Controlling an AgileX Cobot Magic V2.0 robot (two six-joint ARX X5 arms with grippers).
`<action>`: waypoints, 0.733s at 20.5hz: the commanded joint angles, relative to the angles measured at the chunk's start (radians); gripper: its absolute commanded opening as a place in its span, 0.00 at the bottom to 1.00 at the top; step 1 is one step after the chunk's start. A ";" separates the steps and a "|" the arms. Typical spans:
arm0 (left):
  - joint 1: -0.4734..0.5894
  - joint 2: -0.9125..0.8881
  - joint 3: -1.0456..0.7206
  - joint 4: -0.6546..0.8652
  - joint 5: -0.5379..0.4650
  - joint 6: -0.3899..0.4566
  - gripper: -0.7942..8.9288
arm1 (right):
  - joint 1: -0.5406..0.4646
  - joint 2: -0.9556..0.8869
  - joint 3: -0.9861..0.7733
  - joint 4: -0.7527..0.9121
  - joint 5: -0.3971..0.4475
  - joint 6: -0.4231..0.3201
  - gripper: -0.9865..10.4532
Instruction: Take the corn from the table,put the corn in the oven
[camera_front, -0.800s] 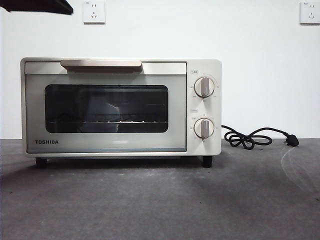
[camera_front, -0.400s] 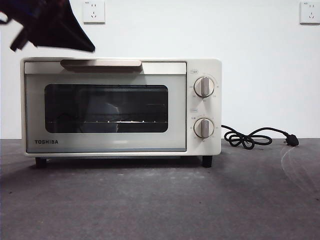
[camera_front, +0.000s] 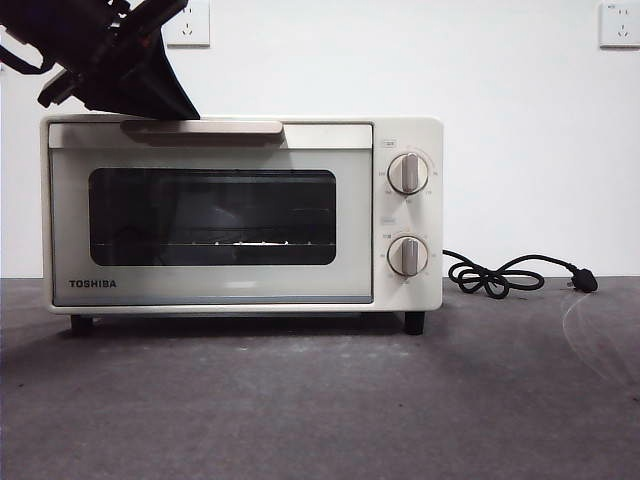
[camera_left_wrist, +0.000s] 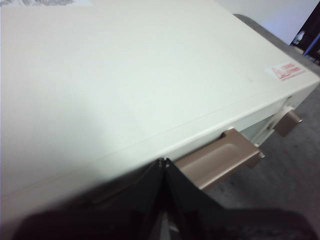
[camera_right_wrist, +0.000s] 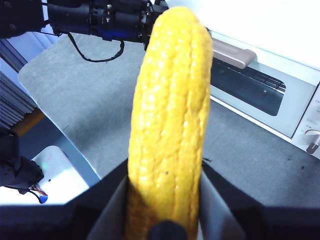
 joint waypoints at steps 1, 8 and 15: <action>-0.008 0.011 0.000 -0.015 -0.023 0.043 0.08 | 0.002 0.000 0.003 0.006 0.004 0.006 0.08; -0.010 0.011 0.000 -0.096 -0.019 0.043 0.08 | 0.002 0.000 0.003 0.006 0.004 0.003 0.08; -0.037 0.011 0.000 -0.230 -0.012 0.063 0.08 | 0.002 0.000 0.003 0.006 0.047 -0.001 0.08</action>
